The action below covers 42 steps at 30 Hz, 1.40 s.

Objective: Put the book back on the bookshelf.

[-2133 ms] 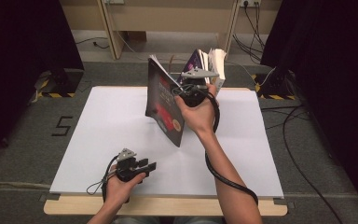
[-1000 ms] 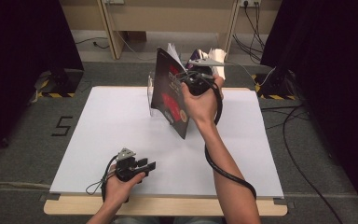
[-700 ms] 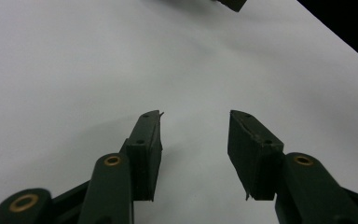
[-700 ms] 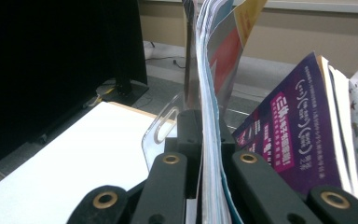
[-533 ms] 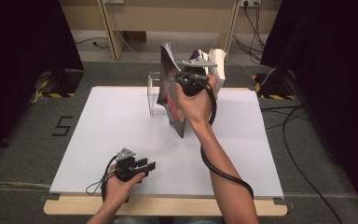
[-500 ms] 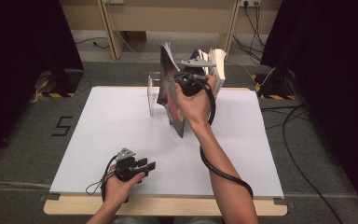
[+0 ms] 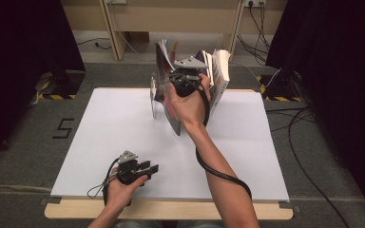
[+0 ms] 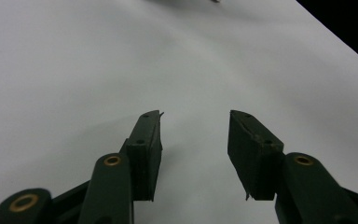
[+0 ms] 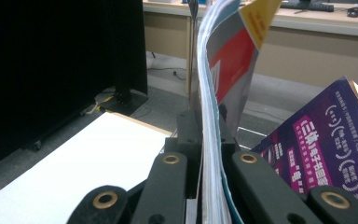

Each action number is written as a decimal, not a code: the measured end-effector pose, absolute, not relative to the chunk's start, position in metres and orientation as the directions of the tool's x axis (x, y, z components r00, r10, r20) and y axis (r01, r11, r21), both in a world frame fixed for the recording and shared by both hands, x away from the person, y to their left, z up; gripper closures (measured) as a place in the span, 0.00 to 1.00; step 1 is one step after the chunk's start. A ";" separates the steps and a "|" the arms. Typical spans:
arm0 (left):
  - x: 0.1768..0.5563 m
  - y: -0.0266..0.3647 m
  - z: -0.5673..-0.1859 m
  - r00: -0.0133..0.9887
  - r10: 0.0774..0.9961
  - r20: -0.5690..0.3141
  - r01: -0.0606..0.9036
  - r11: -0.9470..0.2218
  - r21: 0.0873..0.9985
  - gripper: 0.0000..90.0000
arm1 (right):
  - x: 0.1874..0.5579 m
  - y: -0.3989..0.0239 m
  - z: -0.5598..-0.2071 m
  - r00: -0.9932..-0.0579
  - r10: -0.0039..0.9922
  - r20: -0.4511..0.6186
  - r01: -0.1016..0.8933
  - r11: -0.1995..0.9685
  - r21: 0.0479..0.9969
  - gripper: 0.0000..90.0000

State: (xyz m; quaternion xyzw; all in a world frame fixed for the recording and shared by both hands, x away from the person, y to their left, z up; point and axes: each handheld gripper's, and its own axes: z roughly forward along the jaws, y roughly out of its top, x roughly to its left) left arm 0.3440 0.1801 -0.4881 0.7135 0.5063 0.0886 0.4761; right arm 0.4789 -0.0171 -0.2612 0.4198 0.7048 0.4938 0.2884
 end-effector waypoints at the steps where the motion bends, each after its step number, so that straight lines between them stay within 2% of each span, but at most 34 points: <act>1: 0.344 0.180 -0.488 0.472 0.807 -0.356 0.638 -0.034 0.769 0.60 | 0.480 -0.016 -0.262 -0.478 0.878 0.009 0.306 0.157 0.939 0.97; 17: 0.344 0.181 -0.489 0.470 0.807 -0.359 0.640 -0.031 0.768 0.60 | 0.500 -0.007 -0.275 -0.453 0.891 0.027 0.302 0.125 0.945 0.97; 32: 0.344 0.181 -0.489 0.469 0.806 -0.361 0.643 -0.031 0.765 0.60 | 0.522 -0.002 -0.296 -0.440 0.897 0.053 0.368 0.126 0.921 0.96; 36: 0.344 0.181 -0.489 0.470 0.805 -0.362 0.643 -0.031 0.765 0.60 | 0.527 -0.001 -0.293 -0.443 0.893 0.076 0.386 0.114 0.916 0.89; 39: 0.344 0.181 -0.489 0.471 0.805 -0.361 0.642 -0.032 0.766 0.60 | 0.528 -0.003 -0.289 -0.447 0.891 0.077 0.389 0.116 0.914 0.89; 42: 0.344 0.181 -0.489 0.470 0.805 -0.363 0.642 -0.030 0.766 0.60 | 0.529 -0.004 -0.289 -0.463 0.881 0.099 0.410 0.114 0.905 0.84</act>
